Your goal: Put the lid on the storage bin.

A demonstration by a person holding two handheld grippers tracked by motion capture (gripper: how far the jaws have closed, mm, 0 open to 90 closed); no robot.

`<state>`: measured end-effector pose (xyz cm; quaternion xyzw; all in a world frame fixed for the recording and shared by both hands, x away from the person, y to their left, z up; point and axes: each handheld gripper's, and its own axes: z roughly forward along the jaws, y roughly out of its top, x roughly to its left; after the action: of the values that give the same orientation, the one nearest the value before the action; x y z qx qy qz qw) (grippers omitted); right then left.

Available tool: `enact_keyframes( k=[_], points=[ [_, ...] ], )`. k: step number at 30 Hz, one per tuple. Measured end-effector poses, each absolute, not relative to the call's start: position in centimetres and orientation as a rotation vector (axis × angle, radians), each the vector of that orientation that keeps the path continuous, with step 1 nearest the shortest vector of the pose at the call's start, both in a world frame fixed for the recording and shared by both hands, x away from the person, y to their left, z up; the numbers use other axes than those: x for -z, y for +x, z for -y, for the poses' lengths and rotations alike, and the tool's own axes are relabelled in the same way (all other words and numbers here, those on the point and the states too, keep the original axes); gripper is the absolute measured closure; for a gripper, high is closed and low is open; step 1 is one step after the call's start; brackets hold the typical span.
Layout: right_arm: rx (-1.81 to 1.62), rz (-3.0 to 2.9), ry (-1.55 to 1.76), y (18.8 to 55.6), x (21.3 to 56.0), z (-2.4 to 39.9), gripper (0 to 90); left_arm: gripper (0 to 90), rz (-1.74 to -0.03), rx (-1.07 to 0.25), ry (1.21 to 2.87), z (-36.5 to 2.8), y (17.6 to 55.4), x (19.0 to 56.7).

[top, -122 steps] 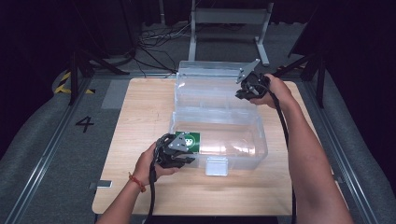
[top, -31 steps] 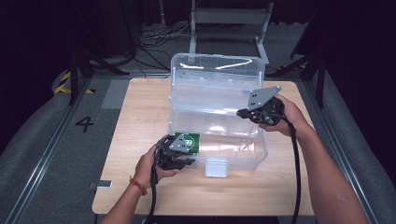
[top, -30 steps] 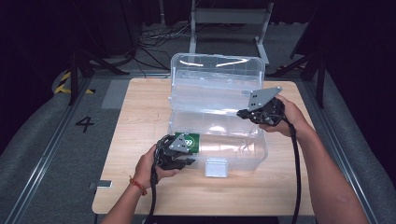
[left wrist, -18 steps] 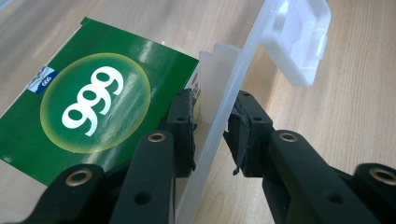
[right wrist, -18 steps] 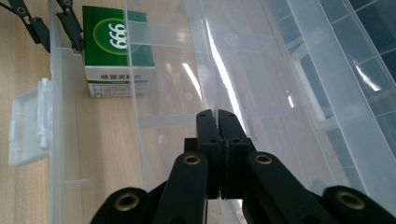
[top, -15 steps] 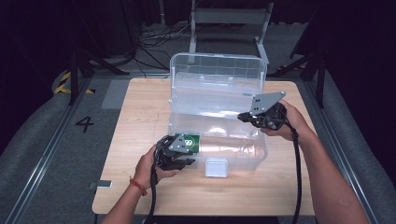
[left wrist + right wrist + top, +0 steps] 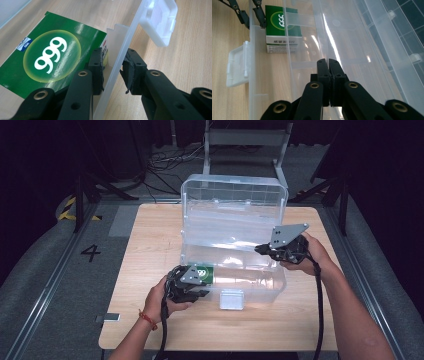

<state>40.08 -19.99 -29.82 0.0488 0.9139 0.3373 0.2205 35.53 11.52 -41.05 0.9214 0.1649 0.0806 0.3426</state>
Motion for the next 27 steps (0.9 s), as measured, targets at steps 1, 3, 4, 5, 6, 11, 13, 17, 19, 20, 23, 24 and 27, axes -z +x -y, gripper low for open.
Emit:
enact_keyframes(
  k=[1,3,4,5,6,11,13,17,19,20,23,24,27],
  points=[
    [-0.934,-2.527,0.134,40.0,29.8,20.0,89.2,70.9,-0.43,-0.21,2.394,-11.5,35.5,41.1],
    [-0.936,-2.525,0.135,39.9,29.9,20.0,89.2,70.4,-0.436,-0.214,2.388,-11.5,35.4,41.1],
    [-0.94,-2.526,0.133,39.8,30.0,20.1,89.2,70.3,-0.437,-0.215,2.387,-11.5,35.4,41.1],
    [-0.941,-2.525,0.133,39.8,30.0,20.1,89.2,70.2,-0.438,-0.216,2.388,-11.5,35.4,41.1],
    [-0.945,-2.526,0.133,39.7,30.1,20.1,89.2,70.0,-0.439,-0.217,2.386,-11.5,35.4,41.1],
    [-0.953,-2.527,0.125,39.3,30.4,20.2,89.1,69.3,-0.454,-0.219,2.377,-11.5,35.3,41.2],
    [-0.953,-2.531,0.121,39.2,30.5,20.3,88.7,69.0,-0.457,-0.219,2.376,-11.5,35.3,41.2],
    [-0.959,-2.53,0.113,39.1,30.6,20.4,88.5,67.8,-0.458,-0.238,2.377,-11.4,35.1,41.2],
    [-0.962,-2.529,0.115,39.1,30.6,20.4,88.5,67.1,-0.455,-0.245,2.375,-11.4,35.1,41.2],
    [-0.977,-2.53,0.114,39.1,30.8,20.6,88.5,66.6,-0.462,-0.252,2.374,-11.3,35.1,41.2],
    [-0.988,-2.531,0.116,39.0,30.9,20.7,88.4,65.4,-0.479,-0.259,2.374,-11.2,34.9,41.2],
    [-0.992,-2.529,0.111,39.0,30.9,20.8,88.4,64.9,-0.484,-0.264,2.368,-11.2,34.8,41.3],
    [-0.992,-2.523,0.119,38.8,31.0,20.8,88.0,60.3,-0.494,-0.271,2.364,-11.2,34.6,41.2]
  ],
)
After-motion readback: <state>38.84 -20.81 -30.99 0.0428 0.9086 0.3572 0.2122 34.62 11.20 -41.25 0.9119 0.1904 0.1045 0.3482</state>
